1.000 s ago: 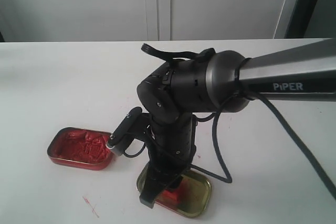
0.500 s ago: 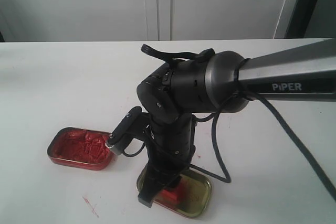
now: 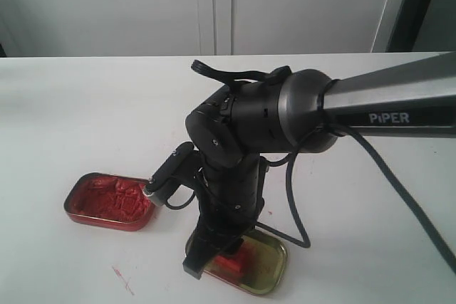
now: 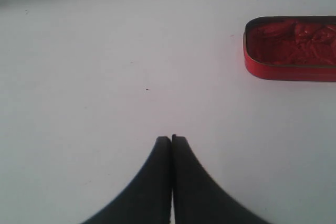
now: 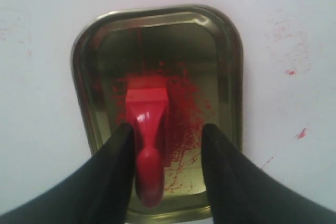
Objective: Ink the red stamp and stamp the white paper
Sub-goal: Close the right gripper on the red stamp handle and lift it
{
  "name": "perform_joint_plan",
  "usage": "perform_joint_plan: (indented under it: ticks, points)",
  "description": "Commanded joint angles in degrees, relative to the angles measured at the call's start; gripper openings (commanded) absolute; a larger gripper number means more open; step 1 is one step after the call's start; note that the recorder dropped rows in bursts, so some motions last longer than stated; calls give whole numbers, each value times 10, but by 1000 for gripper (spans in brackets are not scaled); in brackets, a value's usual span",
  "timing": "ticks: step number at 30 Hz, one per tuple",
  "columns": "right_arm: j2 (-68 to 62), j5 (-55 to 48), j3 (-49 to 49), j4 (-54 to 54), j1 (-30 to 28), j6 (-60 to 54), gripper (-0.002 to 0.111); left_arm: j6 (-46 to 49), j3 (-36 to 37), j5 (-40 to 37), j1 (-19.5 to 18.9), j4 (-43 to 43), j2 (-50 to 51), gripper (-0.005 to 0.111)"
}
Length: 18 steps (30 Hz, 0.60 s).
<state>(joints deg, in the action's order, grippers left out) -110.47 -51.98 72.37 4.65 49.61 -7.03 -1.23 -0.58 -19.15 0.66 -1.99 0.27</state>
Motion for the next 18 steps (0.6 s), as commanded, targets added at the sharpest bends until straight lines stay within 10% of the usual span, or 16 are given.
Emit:
perform_joint_plan:
  ticks: [1,18]
  points:
    - [-5,-14,2,-1,0,4,39,0,6,-4,-1,0,-3,0]
    - [-5,-32,5,0,0,4,0,0,6,-4,-1,0,-3,0]
